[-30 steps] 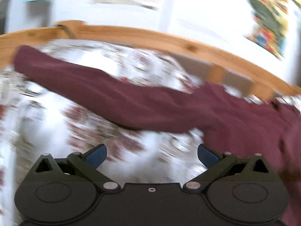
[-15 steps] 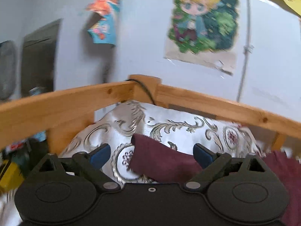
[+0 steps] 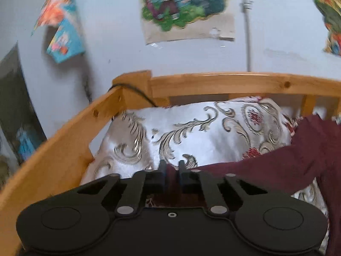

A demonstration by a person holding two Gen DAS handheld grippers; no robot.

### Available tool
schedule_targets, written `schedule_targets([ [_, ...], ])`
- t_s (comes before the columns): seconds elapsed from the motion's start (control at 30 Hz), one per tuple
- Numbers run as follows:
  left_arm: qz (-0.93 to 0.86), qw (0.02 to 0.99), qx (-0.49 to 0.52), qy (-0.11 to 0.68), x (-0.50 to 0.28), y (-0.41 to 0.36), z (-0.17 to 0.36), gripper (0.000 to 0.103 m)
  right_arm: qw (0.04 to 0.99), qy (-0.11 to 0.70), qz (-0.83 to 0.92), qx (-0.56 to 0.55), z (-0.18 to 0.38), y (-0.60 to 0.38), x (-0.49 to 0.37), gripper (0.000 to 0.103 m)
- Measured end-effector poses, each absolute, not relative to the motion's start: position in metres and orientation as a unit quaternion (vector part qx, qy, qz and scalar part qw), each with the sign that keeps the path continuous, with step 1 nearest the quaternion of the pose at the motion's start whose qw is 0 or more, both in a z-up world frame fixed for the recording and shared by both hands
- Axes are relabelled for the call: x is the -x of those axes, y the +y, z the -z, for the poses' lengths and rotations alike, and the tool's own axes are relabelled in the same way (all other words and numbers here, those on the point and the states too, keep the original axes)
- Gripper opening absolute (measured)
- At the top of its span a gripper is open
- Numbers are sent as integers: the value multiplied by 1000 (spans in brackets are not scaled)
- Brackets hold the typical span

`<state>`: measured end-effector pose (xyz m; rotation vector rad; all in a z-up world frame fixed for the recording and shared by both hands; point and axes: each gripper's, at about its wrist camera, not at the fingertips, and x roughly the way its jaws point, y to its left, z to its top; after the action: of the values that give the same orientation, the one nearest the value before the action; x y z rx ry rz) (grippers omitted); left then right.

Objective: Fold small clothes
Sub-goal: 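Fold the held sleeve with the left gripper across the body, release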

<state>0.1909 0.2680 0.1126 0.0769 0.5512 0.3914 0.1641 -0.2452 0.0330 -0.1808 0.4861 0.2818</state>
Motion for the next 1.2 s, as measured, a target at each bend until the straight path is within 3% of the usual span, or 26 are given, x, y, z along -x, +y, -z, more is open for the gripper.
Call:
schedule_targets([
  [0.13,-176,937,-73,293,-190,242,-139,7,959,231,-143,83,-37,-248,-161,103],
  [0.33,-131,932,12,339,-194,216,-195,7,962,216,-150,74,-46,-251,-158,103],
  [0.77,56,950,12,308,-205,46,-264,7,957,207,-192,69,-52,-266,-140,103],
  [0.97,151,946,8,287,-225,-56,-234,7,956,216,-186,67,-48,-279,-134,103],
  [1.2,219,920,5,326,-253,-158,-144,7,951,254,-167,63,-35,-304,-124,103],
])
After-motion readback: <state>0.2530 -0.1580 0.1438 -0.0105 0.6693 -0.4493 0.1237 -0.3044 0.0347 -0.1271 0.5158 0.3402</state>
